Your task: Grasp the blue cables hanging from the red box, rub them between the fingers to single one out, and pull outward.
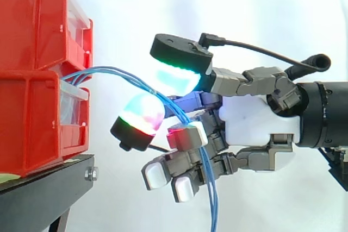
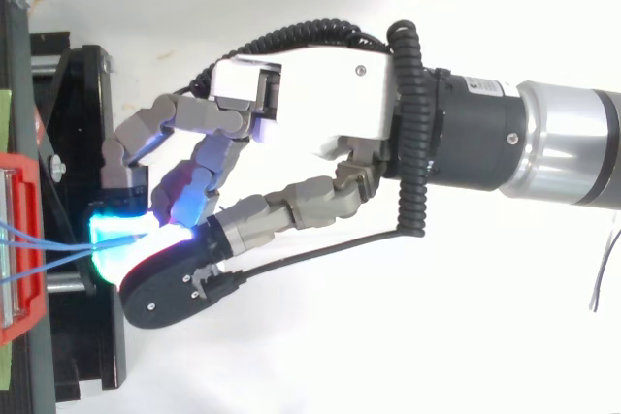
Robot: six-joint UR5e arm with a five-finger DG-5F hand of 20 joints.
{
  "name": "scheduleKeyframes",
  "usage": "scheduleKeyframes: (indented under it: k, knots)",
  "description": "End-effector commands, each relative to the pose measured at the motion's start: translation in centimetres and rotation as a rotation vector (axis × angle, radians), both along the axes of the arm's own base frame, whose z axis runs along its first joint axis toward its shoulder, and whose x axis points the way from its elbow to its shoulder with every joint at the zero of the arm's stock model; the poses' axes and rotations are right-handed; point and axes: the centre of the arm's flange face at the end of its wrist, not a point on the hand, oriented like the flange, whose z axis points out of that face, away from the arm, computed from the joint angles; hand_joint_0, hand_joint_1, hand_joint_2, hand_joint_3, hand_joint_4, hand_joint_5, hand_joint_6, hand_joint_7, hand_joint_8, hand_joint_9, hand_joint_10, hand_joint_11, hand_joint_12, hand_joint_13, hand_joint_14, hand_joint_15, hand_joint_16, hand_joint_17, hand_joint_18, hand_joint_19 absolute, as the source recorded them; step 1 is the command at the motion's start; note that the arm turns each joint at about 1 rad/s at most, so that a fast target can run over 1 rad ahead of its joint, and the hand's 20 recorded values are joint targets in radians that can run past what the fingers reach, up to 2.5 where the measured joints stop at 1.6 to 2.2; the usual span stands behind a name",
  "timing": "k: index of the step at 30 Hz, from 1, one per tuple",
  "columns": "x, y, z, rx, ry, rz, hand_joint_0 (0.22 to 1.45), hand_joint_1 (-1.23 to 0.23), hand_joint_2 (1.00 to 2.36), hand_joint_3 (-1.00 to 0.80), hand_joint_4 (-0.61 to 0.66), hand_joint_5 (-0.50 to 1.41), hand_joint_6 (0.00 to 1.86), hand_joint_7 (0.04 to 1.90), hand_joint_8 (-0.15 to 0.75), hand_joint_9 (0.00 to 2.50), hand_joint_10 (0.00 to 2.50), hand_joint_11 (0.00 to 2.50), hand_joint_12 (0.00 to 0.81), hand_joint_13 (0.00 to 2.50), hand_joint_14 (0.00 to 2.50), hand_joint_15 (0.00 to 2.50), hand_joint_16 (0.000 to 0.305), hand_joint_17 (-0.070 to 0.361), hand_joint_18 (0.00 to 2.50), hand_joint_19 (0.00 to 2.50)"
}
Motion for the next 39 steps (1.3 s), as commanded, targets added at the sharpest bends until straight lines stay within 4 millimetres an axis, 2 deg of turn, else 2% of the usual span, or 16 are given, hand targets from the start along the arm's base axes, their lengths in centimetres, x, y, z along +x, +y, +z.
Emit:
scheduleKeyframes:
  k: [1,20,27,39]
  knots:
    - [0.0,-0.2,0.0,0.0,0.003,-0.003,0.55,-0.59,1.0,-0.49,0.13,-0.15,0.87,0.94,0.336,1.27,0.02,1.04,0.414,0.89,0.02,0.6,0.055,0.123,0.8,0.76]
    - [-0.1,-1.4,0.1,0.0,0.0,-0.015,0.55,-0.58,1.0,-0.47,0.13,-0.15,0.87,0.94,0.338,1.27,0.03,1.03,0.413,0.91,0.02,0.62,0.055,0.124,0.81,0.76]
    - [0.2,-1.5,0.7,0.0,-0.009,-0.015,0.59,-0.64,1.01,-0.33,0.11,-0.14,0.88,0.96,0.329,1.28,0.02,1.04,0.406,0.92,0.02,0.62,0.053,0.119,0.81,0.78]
    - [0.4,-1.9,1.7,-0.002,-0.012,0.005,0.61,-0.75,1.01,-0.06,0.1,-0.14,0.91,0.98,0.372,1.3,0.02,1.02,0.445,0.97,0.02,0.6,0.062,0.14,0.9,0.73]
